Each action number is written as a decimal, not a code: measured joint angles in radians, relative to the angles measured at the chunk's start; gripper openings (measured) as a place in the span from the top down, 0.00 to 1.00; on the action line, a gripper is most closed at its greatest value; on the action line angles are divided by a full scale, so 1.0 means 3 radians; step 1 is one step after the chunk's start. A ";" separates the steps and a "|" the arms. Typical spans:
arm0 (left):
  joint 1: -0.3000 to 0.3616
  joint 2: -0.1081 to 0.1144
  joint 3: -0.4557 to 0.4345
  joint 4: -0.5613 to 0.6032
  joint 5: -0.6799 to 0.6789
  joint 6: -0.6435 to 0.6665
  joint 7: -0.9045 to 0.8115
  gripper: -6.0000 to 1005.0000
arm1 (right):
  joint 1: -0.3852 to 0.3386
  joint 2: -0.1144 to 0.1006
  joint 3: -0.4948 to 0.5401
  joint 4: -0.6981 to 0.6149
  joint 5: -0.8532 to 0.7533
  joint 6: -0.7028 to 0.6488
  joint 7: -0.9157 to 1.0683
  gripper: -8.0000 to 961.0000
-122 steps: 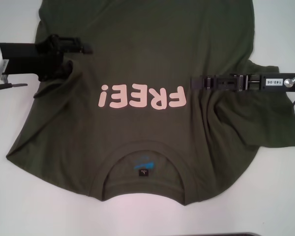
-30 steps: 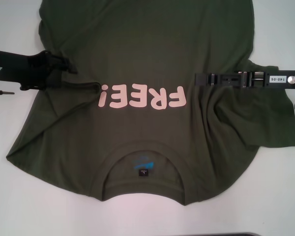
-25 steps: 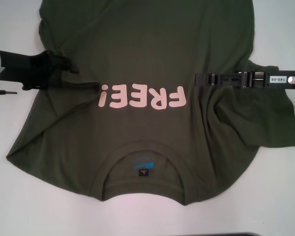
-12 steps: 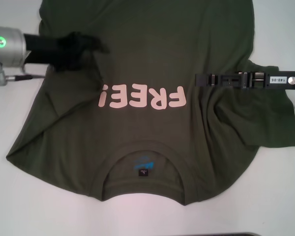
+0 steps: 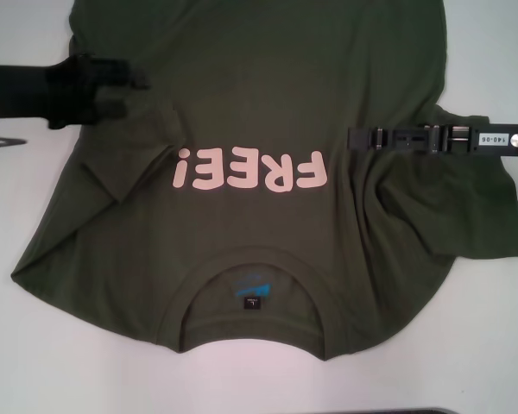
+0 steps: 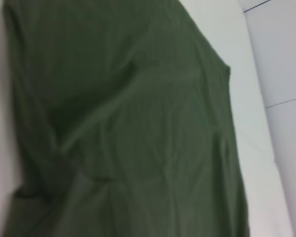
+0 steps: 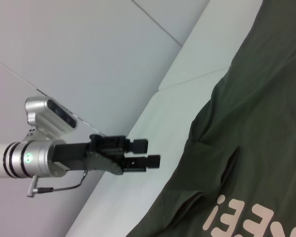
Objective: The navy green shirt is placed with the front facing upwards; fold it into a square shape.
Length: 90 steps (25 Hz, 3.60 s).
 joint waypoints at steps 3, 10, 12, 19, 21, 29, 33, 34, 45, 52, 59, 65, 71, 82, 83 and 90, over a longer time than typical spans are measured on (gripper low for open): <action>0.0049 0.0067 0.0025 -0.0014 0.0025 0.0051 0.0089 0.39 | 0.0018 -0.0001 -0.0013 -0.0007 0.0000 0.0003 0.0018 0.05; 0.0058 0.0133 0.0032 -0.0041 0.0267 0.0157 0.0304 0.39 | 0.0032 -0.0002 -0.0023 -0.0009 -0.0002 0.0021 0.0020 0.05; 0.0056 0.0141 0.0011 -0.0042 0.0365 0.0262 0.0262 0.39 | 0.0023 -0.0003 -0.0024 -0.0009 -0.0003 0.0021 0.0023 0.05; 0.0145 0.0139 0.0023 -0.0081 0.0458 0.0582 -0.0048 0.39 | 0.0035 -0.0033 -0.0024 -0.0002 -0.0006 0.0027 0.0044 0.05; 0.0164 0.0123 0.0014 -0.0075 0.0528 0.0615 -0.0128 0.40 | 0.0037 -0.0033 -0.0024 0.0000 -0.0006 0.0029 0.0046 0.05; 0.0208 0.0068 0.0005 0.0034 0.0573 0.0549 -0.0243 0.40 | 0.0031 -0.0032 -0.0024 0.0002 -0.0006 0.0031 0.0048 0.05; 0.0193 0.0042 0.0020 0.0113 0.0573 0.0482 -0.0259 0.41 | 0.0020 -0.0032 -0.0024 0.0004 -0.0005 0.0031 0.0048 0.05; 0.0190 0.0035 0.0020 0.0132 0.0573 0.0463 -0.0260 0.41 | 0.0016 -0.0032 -0.0024 0.0005 -0.0005 0.0031 0.0048 0.05; 0.0128 0.0017 0.0024 0.0318 0.0588 0.0292 -0.0262 0.41 | 0.0003 -0.0032 -0.0024 0.0006 -0.0005 0.0030 0.0049 0.05; 0.0085 0.0015 0.0025 0.0409 0.0635 0.0100 -0.0266 0.41 | -0.0006 -0.0032 -0.0024 0.0005 -0.0005 0.0025 0.0049 0.05; 0.0043 0.0001 0.0019 0.0444 0.0630 0.0028 -0.0267 0.41 | -0.0007 -0.0032 -0.0024 0.0011 -0.0005 0.0031 0.0049 0.05; 0.0007 -0.0015 0.0001 0.0446 0.0626 0.0021 -0.0266 0.41 | -0.0007 -0.0037 -0.0024 0.0017 -0.0005 0.0031 0.0041 0.05; 0.0002 -0.0013 0.0013 0.0444 0.0636 -0.0054 -0.0296 0.49 | -0.0007 -0.0037 -0.0021 0.0018 -0.0005 0.0031 0.0036 0.05; 0.0031 0.0013 0.0017 0.0422 0.0649 -0.0041 -0.0288 0.71 | -0.0012 -0.0038 -0.0019 0.0015 -0.0005 0.0034 0.0039 0.05; 0.0033 0.0015 0.0018 0.0422 0.0649 -0.0036 -0.0290 0.74 | -0.0012 -0.0038 -0.0019 0.0013 -0.0005 0.0035 0.0040 0.05; 0.0036 0.0017 0.0023 0.0419 0.0648 0.0044 -0.0279 0.99 | -0.0008 -0.0037 -0.0023 0.0011 -0.0005 0.0037 0.0042 0.05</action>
